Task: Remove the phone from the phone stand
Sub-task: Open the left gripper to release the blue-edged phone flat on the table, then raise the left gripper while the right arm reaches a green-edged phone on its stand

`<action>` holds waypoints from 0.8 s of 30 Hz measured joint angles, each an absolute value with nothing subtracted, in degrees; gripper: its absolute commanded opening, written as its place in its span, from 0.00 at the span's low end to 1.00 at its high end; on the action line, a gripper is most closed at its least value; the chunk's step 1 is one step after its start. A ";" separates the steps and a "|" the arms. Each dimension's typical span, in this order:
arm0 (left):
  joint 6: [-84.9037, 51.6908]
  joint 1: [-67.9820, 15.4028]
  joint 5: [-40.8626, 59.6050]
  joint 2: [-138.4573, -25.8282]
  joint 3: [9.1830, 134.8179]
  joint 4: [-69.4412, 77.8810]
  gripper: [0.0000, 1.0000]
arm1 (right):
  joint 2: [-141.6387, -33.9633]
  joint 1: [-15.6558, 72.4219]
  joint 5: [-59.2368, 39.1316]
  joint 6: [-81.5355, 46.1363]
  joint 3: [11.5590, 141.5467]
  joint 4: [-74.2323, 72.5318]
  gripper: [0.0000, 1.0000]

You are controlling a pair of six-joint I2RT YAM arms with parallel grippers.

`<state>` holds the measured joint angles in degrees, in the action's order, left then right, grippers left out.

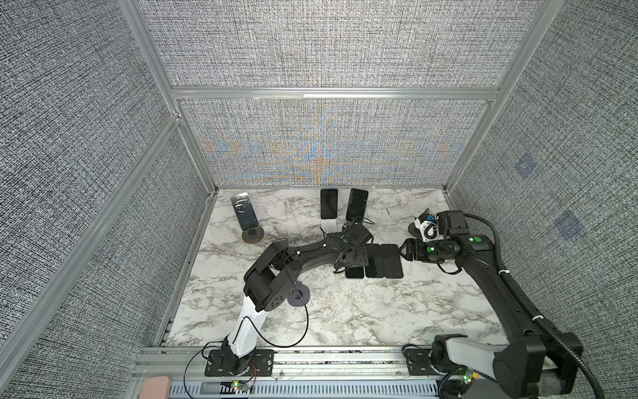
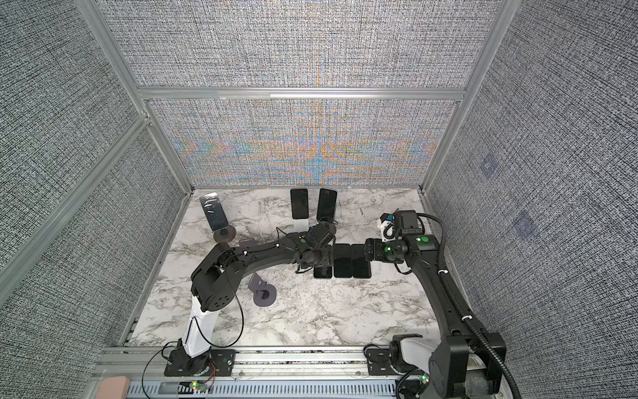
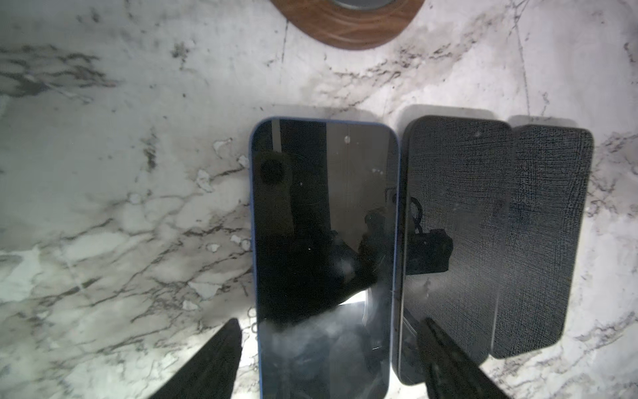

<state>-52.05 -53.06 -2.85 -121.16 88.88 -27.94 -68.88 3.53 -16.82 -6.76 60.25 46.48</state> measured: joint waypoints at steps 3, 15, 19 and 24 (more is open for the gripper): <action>-52.10 -53.12 -2.70 -121.16 88.75 -27.49 0.81 | -68.66 3.53 -16.82 -6.76 60.25 46.50 0.80; -52.51 -53.49 -0.47 -122.69 89.30 -25.98 0.82 | -68.53 3.53 -16.82 -6.76 60.25 46.48 0.80; -52.23 -53.45 -0.47 -121.58 89.30 -26.17 0.88 | -68.66 3.53 -17.02 -6.79 60.23 46.35 0.80; -50.92 -53.30 -1.13 -118.69 88.49 -26.22 0.97 | -68.97 3.99 -18.61 -7.01 59.90 44.66 0.80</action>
